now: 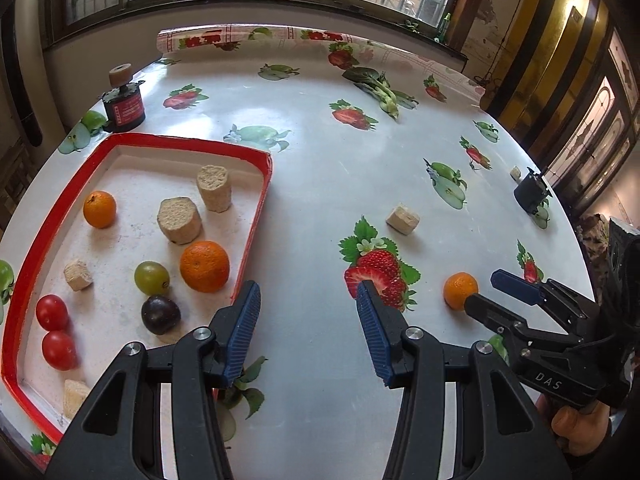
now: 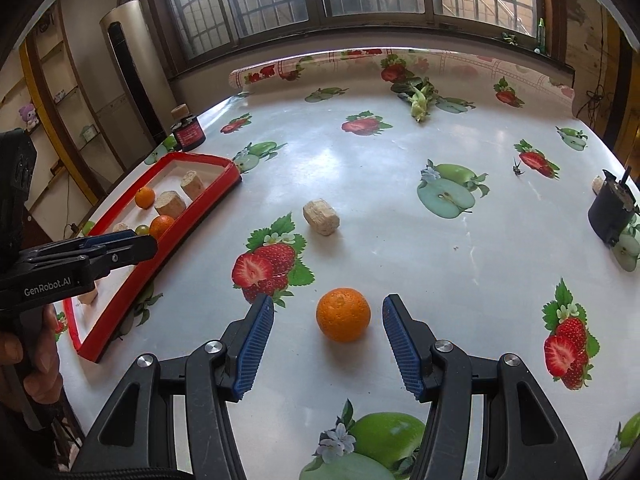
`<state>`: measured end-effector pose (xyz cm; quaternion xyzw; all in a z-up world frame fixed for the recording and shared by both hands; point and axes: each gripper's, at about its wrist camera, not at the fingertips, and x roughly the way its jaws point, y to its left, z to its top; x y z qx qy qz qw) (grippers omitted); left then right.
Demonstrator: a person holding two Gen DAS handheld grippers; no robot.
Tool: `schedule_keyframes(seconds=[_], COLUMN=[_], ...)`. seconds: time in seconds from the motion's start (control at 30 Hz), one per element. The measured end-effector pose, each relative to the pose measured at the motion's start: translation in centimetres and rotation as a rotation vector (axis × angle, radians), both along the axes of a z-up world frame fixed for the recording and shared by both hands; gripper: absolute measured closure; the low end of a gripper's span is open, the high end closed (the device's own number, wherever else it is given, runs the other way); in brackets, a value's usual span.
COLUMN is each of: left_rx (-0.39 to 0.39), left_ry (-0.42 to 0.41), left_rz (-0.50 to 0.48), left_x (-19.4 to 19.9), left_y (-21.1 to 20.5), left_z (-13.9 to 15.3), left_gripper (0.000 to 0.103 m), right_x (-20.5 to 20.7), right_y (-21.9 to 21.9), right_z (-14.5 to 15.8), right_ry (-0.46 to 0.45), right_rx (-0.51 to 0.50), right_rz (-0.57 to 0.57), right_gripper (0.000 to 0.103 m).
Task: Organize fruits
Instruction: 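Grasp the beige cube with the left tool while the right tool grasps the orange, then carry the beige cube and orange over the red tray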
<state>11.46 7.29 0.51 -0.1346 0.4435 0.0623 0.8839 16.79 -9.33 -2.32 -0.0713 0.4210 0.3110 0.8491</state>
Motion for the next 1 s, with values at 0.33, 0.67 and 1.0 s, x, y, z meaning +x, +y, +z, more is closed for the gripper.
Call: schedule_keyframes(seconds=[0.33,0.67,1.0], left_rx=[-0.005,0.015,0.021], left_ry=[0.034,0.079,0.054], left_rz=[-0.108,-0.186,-0.171], left_x=[5.3,11.5,10.8], left_y=[-3.6,-7.6,-7.1], left_z=[-1.1,-4.2,-3.9], left_gripper=[0.055,0.055,0.073], right_x=[2.0,2.5,2.3], right_y=[0.0,-4.6,-5.5], right_z=[-3.1,-1.5,-1.6], right_ry=[0.077,0.074,0.084], right_rx=[-0.024,0.052,0.068], right_rz=[0.005,-0.07,-0.077], right_gripper=[0.068,0.069,0.069])
